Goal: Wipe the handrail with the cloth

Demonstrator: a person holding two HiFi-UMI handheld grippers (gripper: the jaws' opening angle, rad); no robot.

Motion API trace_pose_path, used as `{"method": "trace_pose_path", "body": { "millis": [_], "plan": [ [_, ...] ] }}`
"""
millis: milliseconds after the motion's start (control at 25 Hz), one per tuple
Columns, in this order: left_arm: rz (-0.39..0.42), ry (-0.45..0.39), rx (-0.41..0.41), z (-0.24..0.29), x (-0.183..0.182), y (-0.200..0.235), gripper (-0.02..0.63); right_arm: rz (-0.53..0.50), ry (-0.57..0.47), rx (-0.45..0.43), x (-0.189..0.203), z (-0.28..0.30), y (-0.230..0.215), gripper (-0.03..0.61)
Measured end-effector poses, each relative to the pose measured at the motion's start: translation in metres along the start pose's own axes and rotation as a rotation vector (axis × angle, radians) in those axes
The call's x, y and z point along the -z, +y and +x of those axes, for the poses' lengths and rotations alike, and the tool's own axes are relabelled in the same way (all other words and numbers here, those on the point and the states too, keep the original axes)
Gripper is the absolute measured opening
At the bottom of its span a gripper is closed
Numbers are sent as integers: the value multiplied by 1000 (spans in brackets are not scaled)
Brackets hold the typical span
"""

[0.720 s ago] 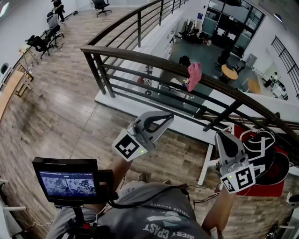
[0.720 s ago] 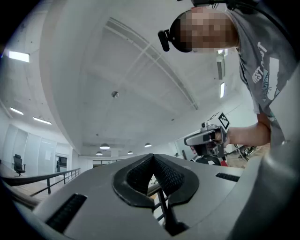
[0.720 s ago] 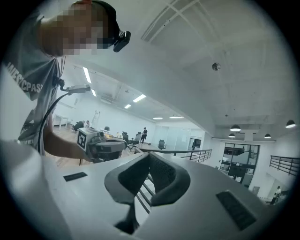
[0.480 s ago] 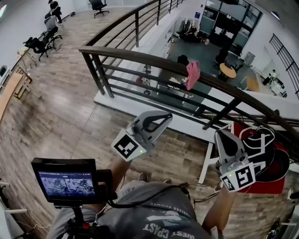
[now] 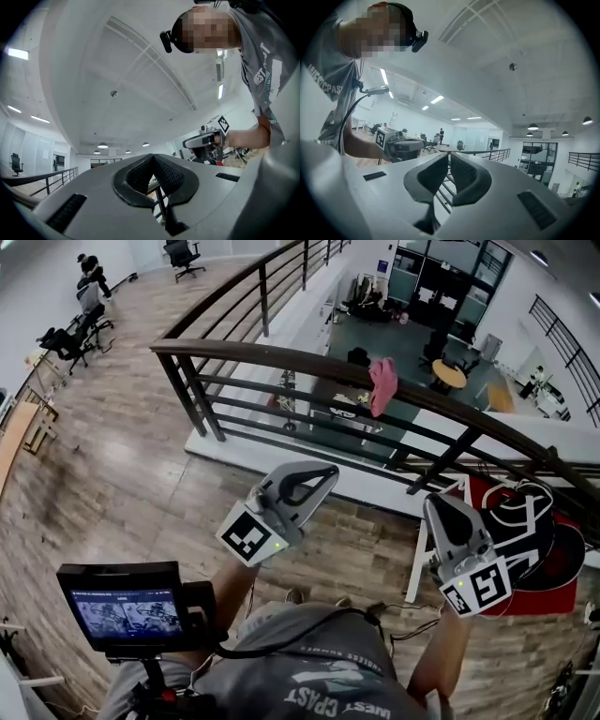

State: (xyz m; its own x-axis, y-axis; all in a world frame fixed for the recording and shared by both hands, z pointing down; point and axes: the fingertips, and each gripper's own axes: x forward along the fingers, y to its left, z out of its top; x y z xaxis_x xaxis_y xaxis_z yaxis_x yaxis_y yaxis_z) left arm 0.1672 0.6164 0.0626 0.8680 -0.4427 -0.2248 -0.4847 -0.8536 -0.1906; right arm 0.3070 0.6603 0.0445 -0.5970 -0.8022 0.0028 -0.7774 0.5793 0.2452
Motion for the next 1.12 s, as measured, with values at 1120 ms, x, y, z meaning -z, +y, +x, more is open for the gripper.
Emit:
{"method": "trace_pose_path", "body": {
  "millis": [1120],
  "plan": [
    [-18,100,-9,74,80,131,3,25,24,-50,66,142,-92,6]
  ]
}}
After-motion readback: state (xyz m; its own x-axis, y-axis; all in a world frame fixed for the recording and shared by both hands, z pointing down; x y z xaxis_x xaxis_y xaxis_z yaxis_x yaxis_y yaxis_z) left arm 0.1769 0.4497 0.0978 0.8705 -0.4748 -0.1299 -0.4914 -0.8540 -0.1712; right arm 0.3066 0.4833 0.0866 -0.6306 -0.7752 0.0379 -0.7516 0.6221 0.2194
